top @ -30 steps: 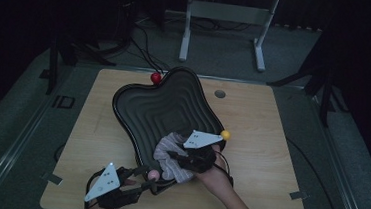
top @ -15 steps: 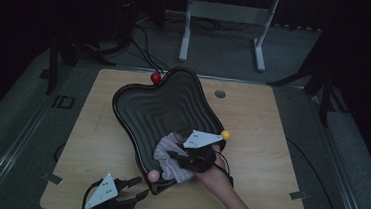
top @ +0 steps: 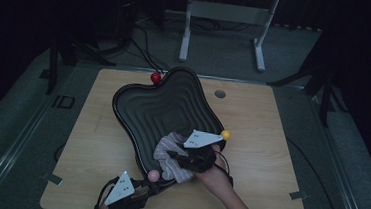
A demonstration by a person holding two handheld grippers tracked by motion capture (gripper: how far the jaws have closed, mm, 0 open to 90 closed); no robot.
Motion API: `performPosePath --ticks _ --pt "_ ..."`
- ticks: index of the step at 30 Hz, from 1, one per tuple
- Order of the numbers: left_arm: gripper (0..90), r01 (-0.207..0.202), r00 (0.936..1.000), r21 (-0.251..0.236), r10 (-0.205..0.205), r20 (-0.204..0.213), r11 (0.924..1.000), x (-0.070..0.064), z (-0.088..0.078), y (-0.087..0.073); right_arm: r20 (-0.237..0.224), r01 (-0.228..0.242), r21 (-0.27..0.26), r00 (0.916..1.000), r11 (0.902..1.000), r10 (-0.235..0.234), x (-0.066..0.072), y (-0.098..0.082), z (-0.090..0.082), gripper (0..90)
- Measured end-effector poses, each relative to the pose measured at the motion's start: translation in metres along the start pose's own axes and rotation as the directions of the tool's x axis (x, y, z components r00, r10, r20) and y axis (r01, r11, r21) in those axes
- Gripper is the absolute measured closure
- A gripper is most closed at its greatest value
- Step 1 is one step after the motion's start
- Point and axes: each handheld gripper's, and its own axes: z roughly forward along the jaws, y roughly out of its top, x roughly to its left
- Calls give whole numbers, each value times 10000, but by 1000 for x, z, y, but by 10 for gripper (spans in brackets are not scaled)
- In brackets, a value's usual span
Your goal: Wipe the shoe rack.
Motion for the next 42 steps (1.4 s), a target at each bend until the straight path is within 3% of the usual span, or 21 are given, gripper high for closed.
performPosePath --ticks 2,8,13,19,24,33,38,42 --pt "722 185 9998 -133 -184 62 9997 2 1 0 33 16 -13 10000 10000 -16 1 0 0 694" --pt "739 -32 10000 -123 33 44 9999 2 1 0 -133 -4 -68 9999 10000 3 -4 11 -2 698" --pt "740 -33 9999 -177 36 167 9998 1 2 0 -344 -106 -634 9994 9979 84 -15 38 -1 701" --pt "739 36 9997 -245 -30 254 9997 2 2 -1 -285 37 -1074 9996 9942 -68 -22 78 8 700" --pt "739 6 9996 -254 1 277 9997 3 2 -1 -268 18 -1351 9996 9908 -54 -29 108 23 699" --pt "738 -7 9993 -232 16 386 9997 4 2 -1 -391 3 -1405 9992 9901 -59 -33 154 56 697" --pt "738 19 9987 -235 -7 509 9997 5 2 -1 -385 75 -1111 9992 9938 -119 -32 165 79 697" --pt "741 24 9986 -234 -12 533 9997 5 2 -1 -247 343 -654 9990 9973 -360 -28 160 96 696"
